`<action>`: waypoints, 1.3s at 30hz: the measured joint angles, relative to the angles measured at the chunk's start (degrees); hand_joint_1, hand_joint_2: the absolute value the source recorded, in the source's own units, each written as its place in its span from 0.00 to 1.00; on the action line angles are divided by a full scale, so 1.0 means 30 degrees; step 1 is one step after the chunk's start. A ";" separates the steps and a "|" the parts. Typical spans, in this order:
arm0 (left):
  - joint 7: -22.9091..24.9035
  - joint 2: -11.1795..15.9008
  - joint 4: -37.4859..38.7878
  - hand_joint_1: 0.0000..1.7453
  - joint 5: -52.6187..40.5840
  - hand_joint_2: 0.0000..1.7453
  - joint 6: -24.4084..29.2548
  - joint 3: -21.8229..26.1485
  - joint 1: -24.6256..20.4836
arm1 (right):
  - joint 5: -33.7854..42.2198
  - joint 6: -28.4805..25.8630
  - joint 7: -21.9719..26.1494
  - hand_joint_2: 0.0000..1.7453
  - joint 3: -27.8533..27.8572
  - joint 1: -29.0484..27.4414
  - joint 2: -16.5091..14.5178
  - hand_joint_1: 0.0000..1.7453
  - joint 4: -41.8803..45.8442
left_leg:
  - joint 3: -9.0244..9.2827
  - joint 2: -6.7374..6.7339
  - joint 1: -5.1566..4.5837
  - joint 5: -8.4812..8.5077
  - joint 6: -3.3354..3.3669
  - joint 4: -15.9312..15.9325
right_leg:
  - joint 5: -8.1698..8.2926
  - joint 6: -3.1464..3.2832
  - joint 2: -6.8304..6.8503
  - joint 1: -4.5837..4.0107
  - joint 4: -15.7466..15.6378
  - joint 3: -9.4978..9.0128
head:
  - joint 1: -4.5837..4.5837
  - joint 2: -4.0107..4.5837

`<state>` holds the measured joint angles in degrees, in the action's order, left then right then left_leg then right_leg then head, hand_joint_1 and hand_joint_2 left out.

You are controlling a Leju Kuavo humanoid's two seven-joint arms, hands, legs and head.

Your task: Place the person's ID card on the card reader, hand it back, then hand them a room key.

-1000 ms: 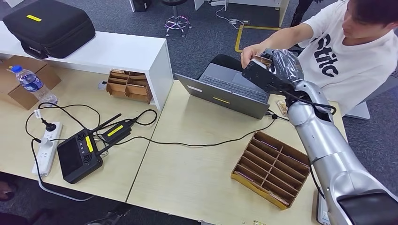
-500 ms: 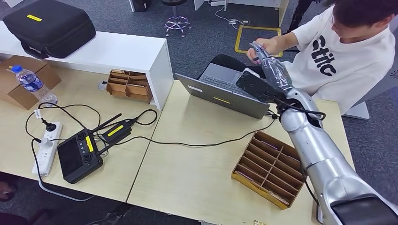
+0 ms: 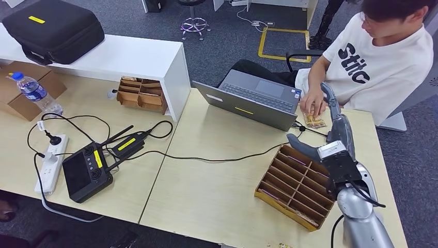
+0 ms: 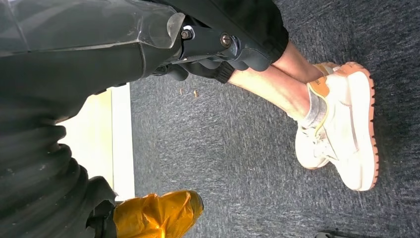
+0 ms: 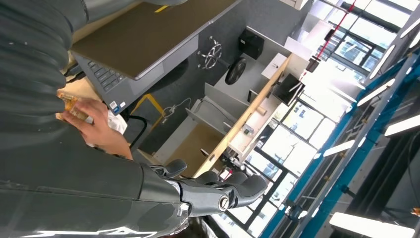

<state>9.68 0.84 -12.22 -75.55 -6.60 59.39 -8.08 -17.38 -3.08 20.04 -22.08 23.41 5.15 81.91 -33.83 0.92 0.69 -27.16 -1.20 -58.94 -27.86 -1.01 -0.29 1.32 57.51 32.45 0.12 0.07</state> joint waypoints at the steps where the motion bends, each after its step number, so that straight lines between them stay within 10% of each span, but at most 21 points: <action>1: -0.0002 0.0002 0.0000 0.00 0.0002 1.00 0.0000 0.0005 0.0003 | 0.0000 0.0002 0.0000 1.00 0.0064 -0.0145 0.0051 0.00 0.0264 | 0.0002 0.0000 0.0001 0.0004 -0.0001 0.0000 | 0.0001 0.0002 0.0000 -0.0001 0.0002 -0.0001 | 0.0000 0.0000; 23: -0.0058 0.0078 0.0000 0.00 0.0301 1.00 0.0086 0.0184 0.0206 | -0.0206 -0.0292 0.0559 1.00 0.1413 -0.3280 0.1038 0.00 0.2452 | -0.0002 0.0010 0.0000 0.0011 -0.0008 0.0000 | 0.0001 0.0005 0.0013 0.0001 0.0003 -0.0007 | 0.0000 0.0000; 39: -0.0078 0.0479 0.0000 0.00 0.0792 1.00 0.0140 0.0616 0.0657 | -0.6031 0.1164 -0.3351 1.00 0.0724 -0.3070 0.4834 0.00 0.0467 | -0.0002 0.0022 -0.0002 0.0013 -0.0005 0.0000 | 0.0003 0.0004 0.0032 0.0001 0.0003 -0.0025 | 0.0004 0.0000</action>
<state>9.44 2.28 -12.22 -73.17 -6.18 61.23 -6.11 -35.47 0.41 9.99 -19.91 14.20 19.65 83.31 -33.84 0.99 0.68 -27.12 -1.22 -58.94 -27.85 -1.00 -0.20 1.32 57.51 32.37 0.13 0.07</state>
